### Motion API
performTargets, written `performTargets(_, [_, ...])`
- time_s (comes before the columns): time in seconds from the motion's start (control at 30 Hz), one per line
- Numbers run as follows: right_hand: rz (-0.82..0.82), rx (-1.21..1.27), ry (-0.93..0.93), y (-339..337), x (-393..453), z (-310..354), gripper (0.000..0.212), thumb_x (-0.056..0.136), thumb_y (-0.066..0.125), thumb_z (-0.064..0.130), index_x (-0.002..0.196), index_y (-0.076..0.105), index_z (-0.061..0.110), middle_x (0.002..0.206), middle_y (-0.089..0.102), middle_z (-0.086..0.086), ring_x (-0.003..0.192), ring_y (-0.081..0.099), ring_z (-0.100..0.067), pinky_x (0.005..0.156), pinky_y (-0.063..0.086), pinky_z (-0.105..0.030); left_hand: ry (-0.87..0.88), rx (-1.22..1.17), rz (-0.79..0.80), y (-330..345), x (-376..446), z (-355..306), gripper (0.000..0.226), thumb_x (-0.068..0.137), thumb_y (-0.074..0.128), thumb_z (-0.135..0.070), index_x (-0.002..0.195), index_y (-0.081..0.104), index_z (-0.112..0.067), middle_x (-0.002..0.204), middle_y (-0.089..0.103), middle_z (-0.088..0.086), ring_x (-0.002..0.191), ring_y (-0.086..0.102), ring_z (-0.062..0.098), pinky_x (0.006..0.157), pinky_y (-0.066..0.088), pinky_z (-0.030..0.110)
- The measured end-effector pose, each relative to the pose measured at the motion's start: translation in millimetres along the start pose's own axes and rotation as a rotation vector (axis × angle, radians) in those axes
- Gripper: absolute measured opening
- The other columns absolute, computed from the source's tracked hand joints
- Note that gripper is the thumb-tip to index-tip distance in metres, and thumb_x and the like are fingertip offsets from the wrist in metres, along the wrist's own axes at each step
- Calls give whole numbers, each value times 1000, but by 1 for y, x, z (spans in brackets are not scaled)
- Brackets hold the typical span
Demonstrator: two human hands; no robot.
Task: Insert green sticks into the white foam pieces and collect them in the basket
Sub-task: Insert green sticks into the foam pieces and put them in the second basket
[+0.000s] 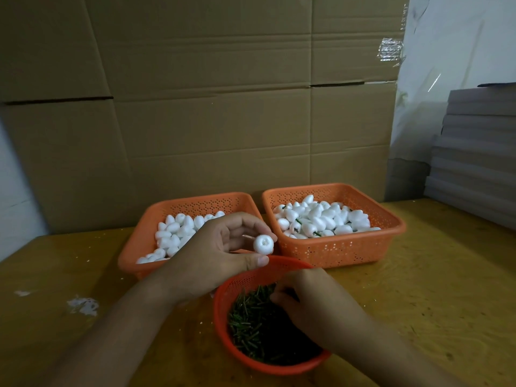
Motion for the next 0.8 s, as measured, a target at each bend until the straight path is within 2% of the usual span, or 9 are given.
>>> performTargets(0.13, [-145, 114, -28, -13, -3, 3, 10, 97, 59, 32, 93, 64, 26, 83, 68, 6, 74, 63, -12, 69, 49, -34, -15, -18, 19, 3, 0, 3, 31, 81, 79, -4, 109, 67, -11, 113, 73, 9, 108, 70, 25, 99, 54, 30])
performTargets(0.27, [-258, 277, -58, -31, -7, 2, 6, 96, 63, 24, 93, 68, 24, 69, 66, 9, 60, 60, -6, 55, 43, -20, -33, -39, 27, 6, 0, 6, 33, 76, 82, -16, 106, 69, -16, 112, 73, 7, 108, 70, 25, 100, 53, 32])
performTargets(0.33, [-279, 348, -52, -38, -6, -2, 6, 95, 63, 22, 94, 69, 24, 67, 66, 5, 58, 60, -6, 54, 43, -20, -37, -42, 23, 5, 1, 8, 31, 75, 83, -18, 103, 71, -21, 113, 73, 6, 108, 70, 24, 101, 53, 34])
performTargets(0.4, [-276, 403, -28, -39, -4, -8, 7, 94, 65, 21, 93, 69, 25, 66, 67, 3, 56, 60, -4, 53, 41, -18, -35, -40, 16, 4, 2, 9, 29, 75, 83, -17, 101, 71, -25, 113, 73, 5, 108, 71, 23, 101, 53, 34])
performTargets(0.5, [-176, 444, -11, -29, 0, -12, 7, 94, 66, 21, 94, 70, 27, 72, 70, 5, 61, 61, -2, 57, 43, -17, -30, -44, 23, 5, 2, 9, 29, 76, 84, -16, 101, 71, -24, 112, 73, 4, 107, 71, 23, 100, 54, 31])
performTargets(0.57, [-107, 452, -35, -21, 0, -9, 6, 93, 68, 23, 95, 70, 28, 78, 71, 8, 71, 66, -3, 65, 52, -26, -27, -41, 32, 6, 2, 8, 30, 75, 82, -17, 102, 71, -24, 112, 74, 4, 107, 71, 22, 98, 54, 28])
performTargets(0.63, [-96, 455, -66, -17, -1, -6, 5, 92, 70, 25, 93, 70, 30, 79, 71, 11, 74, 67, -5, 70, 55, -30, -18, -35, 36, 6, 2, 6, 31, 74, 81, -17, 104, 71, -22, 112, 74, 3, 107, 71, 22, 94, 54, 24])
performTargets(0.73, [-129, 468, -99, -20, -1, -4, 5, 90, 72, 26, 90, 72, 31, 77, 71, 14, 73, 68, -5, 67, 53, -24, -12, -27, 29, 4, 2, 6, 32, 76, 80, -15, 106, 70, -19, 112, 74, 3, 106, 71, 21, 91, 55, 22])
performTargets(0.8, [-128, 458, -107, -20, -1, -4, 5, 89, 73, 25, 88, 74, 30, 78, 71, 15, 73, 68, -4, 66, 51, -19, -14, -20, 42, 5, 2, 6, 31, 78, 81, -12, 106, 69, -17, 113, 74, 4, 108, 70, 20, 95, 54, 25])
Point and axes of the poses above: each hand's wrist, its own x-axis towards the middle knuckle, its own y-axis out of the palm, z = x × y, the point moved 8 cm from there along x, towards the middle knuckle
